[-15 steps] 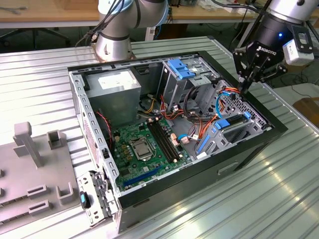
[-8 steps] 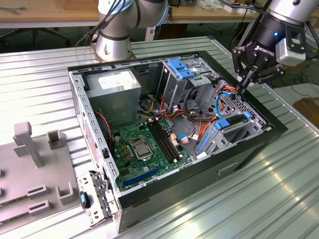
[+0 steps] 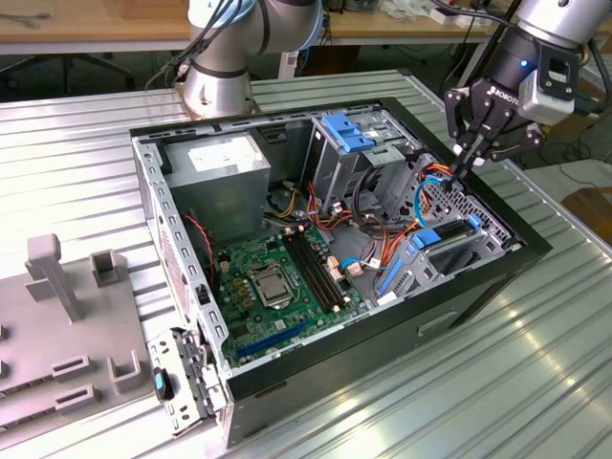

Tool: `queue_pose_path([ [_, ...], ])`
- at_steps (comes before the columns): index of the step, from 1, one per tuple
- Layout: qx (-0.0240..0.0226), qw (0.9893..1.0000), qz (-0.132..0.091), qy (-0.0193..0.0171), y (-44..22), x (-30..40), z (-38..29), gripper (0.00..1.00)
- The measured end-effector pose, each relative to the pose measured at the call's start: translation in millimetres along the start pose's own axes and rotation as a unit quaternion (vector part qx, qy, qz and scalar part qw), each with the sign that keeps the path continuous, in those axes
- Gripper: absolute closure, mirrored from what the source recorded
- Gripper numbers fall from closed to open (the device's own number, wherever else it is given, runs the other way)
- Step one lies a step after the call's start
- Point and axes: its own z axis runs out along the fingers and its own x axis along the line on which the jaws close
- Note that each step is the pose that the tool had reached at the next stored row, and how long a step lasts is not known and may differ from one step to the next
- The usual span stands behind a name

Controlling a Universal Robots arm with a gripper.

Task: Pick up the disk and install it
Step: 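Insert the first disk wire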

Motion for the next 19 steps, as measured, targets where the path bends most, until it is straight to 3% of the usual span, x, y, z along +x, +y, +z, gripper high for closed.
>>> queue_pose_path([
  [6, 0.0006, 0.9992, 0.040, 0.0051, -0.2, -0.7, 0.1, 0.84],
  [11, 0.0004, 0.9991, 0.042, 0.0062, -7.2, -18.5, 1.3, 0.84],
  [16, 0.0005, 0.9988, 0.049, 0.0073, -8.7, -21.7, 1.6, 0.84],
  [19, 0.0009, 0.9975, 0.070, 0.0099, -9.0, -21.7, 2.3, 0.84],
])
